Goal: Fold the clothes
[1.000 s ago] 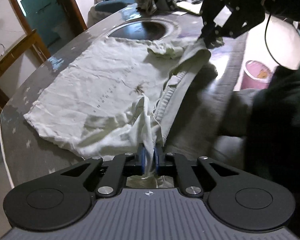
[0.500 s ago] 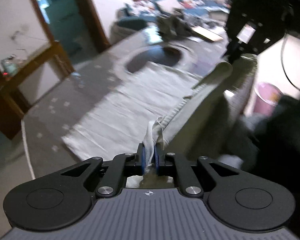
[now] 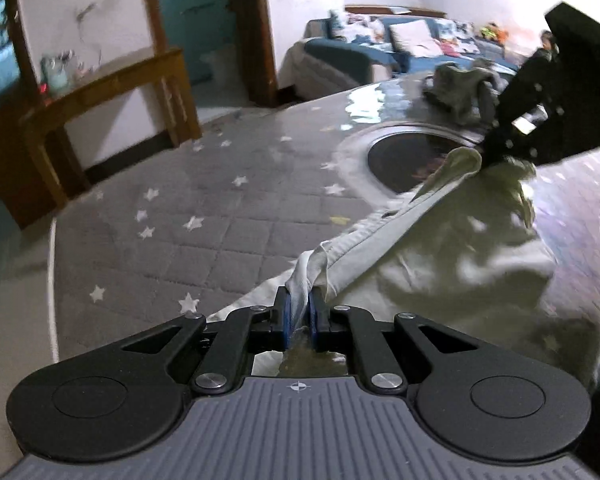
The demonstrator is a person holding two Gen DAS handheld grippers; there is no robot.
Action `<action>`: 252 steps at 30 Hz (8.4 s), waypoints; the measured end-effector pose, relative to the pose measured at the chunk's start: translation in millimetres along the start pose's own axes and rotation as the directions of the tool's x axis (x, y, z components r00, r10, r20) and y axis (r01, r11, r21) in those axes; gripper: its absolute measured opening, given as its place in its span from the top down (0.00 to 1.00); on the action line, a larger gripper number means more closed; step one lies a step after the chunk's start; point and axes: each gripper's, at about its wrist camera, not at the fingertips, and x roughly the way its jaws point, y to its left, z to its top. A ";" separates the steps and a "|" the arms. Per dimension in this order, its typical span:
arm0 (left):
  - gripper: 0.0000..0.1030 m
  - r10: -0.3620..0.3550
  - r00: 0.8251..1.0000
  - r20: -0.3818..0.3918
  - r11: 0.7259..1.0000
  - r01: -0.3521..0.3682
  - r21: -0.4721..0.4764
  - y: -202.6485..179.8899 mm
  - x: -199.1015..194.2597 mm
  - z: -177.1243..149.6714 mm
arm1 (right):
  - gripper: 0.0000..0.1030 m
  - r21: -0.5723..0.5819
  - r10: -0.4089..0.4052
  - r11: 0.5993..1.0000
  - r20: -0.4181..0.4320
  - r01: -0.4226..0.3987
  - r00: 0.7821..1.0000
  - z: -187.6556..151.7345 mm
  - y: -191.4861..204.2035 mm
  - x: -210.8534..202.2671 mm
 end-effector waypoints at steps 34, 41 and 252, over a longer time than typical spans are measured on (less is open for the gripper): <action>0.41 0.023 0.993 0.113 0.942 0.016 -0.334 38.9 -0.7 -1.5 | 0.61 0.250 -0.032 0.968 0.088 0.009 0.996 -0.2 -9.8 60.4; 0.43 0.004 0.998 0.061 0.967 0.012 -0.256 12.8 39.2 3.6 | 0.62 0.277 -0.067 0.959 0.049 0.050 0.997 5.1 -5.0 88.4; 0.88 0.162 0.986 -0.037 0.880 -0.162 -0.447 -7.0 -21.7 -68.8 | 0.91 0.465 -0.225 0.872 0.097 0.156 0.970 -94.5 37.4 -20.8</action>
